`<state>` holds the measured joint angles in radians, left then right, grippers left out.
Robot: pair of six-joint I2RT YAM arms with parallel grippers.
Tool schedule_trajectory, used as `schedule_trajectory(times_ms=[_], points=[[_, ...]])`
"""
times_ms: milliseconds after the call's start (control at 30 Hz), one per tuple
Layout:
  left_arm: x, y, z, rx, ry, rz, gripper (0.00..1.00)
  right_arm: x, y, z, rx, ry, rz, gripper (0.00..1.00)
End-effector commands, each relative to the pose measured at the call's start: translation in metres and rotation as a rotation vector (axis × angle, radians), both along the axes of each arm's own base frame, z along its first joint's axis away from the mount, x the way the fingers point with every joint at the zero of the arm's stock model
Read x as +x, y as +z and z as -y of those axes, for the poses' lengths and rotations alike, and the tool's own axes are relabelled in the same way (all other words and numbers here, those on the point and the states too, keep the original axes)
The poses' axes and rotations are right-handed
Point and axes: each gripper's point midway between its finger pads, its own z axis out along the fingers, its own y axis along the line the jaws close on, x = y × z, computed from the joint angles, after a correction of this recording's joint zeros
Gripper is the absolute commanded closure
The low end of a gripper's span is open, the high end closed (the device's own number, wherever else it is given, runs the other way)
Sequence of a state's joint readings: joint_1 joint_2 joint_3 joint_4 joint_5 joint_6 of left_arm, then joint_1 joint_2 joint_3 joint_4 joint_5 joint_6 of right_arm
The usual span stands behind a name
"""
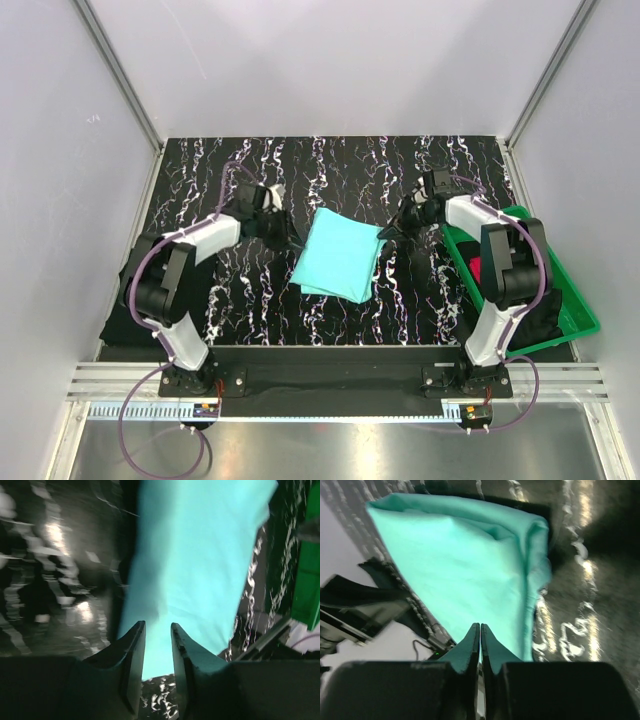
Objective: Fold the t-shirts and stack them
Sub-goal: Fold the tshirt
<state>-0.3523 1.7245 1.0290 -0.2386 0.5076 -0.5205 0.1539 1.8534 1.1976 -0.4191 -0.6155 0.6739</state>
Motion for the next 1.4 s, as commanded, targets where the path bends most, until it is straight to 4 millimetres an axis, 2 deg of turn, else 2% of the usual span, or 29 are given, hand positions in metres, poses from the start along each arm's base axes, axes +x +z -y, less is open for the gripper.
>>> schedule_trajectory(times_ms=[0, 33, 133, 333, 500, 600, 700, 733, 767, 800, 833, 900, 933, 1000, 1067, 1100, 1200, 1233, 1267, 1333, 1367], points=[[0.024, 0.011, -0.022, 0.040, 0.062, 0.045, 0.68, -0.018, -0.013, 0.026, -0.169, 0.002, -0.008, 0.91], [0.024, 0.004, -0.032, 0.067, 0.092, 0.037, 0.67, -0.022, -0.019, 0.031, -0.196, -0.004, -0.026, 0.91], [0.016, -0.012, -0.041, 0.109, 0.115, 0.004, 0.67, -0.026, -0.029, 0.035, -0.224, -0.003, -0.045, 0.92], [-0.007, -0.046, -0.038, 0.104, 0.097, -0.117, 0.69, -0.028, -0.048, 0.030, -0.266, 0.015, -0.084, 0.92], [-0.026, -0.056, -0.034, 0.093, 0.081, -0.163, 0.70, -0.023, -0.064, 0.022, -0.291, 0.042, -0.103, 0.92], [-0.052, -0.060, -0.030, 0.078, 0.076, -0.202, 0.70, -0.010, -0.067, 0.016, -0.299, 0.049, -0.091, 0.92], [-0.068, -0.056, -0.019, 0.054, 0.054, -0.199, 0.70, -0.001, -0.072, 0.010, -0.302, 0.057, -0.087, 0.92], [-0.085, -0.056, -0.011, 0.049, 0.037, -0.217, 0.70, 0.009, -0.066, 0.006, -0.295, 0.057, -0.066, 0.92], [-0.093, -0.056, -0.006, 0.042, 0.025, -0.224, 0.70, 0.012, -0.069, 0.003, -0.293, 0.062, -0.066, 0.92], [-0.104, -0.053, 0.008, 0.024, 0.008, -0.232, 0.70, 0.017, -0.068, 0.000, -0.288, 0.063, -0.062, 0.92], [-0.119, -0.055, 0.013, 0.017, -0.005, -0.251, 0.70, 0.030, -0.060, -0.005, -0.275, 0.058, -0.034, 0.92], [-0.132, -0.045, 0.030, -0.018, -0.022, -0.247, 0.69, 0.039, -0.062, -0.013, -0.256, 0.067, -0.029, 0.92], [-0.151, -0.044, 0.041, -0.016, -0.072, -0.255, 0.69, 0.051, -0.054, -0.020, -0.237, 0.070, -0.003, 0.92], [-0.168, -0.037, 0.048, -0.021, -0.112, -0.258, 0.67, 0.059, -0.055, -0.024, -0.233, 0.077, 0.006, 0.92], [-0.185, -0.042, 0.036, 0.034, -0.112, -0.275, 0.66, 0.068, -0.047, -0.018, -0.270, 0.091, 0.036, 0.92], [-0.190, -0.041, 0.019, 0.084, -0.096, -0.253, 0.64, 0.070, -0.043, -0.012, -0.296, 0.090, 0.043, 0.92], [-0.196, -0.030, -0.008, 0.153, -0.104, -0.188, 0.63, 0.065, -0.027, 0.004, -0.341, 0.116, 0.071, 0.92], [-0.192, -0.011, -0.006, 0.112, -0.110, -0.118, 0.62, 0.062, -0.025, 0.010, -0.360, 0.118, 0.073, 0.92], [-0.190, -0.002, -0.005, 0.088, -0.118, -0.090, 0.62, 0.061, -0.009, 0.013, -0.369, 0.133, 0.114, 0.92], [-0.175, 0.024, 0.000, 0.019, -0.120, -0.026, 0.61, 0.047, 0.001, 0.015, -0.371, 0.156, 0.124, 0.92], [-0.167, 0.031, 0.002, 0.001, -0.118, -0.012, 0.61, 0.042, 0.019, 0.016, -0.365, 0.158, 0.160, 0.91]])
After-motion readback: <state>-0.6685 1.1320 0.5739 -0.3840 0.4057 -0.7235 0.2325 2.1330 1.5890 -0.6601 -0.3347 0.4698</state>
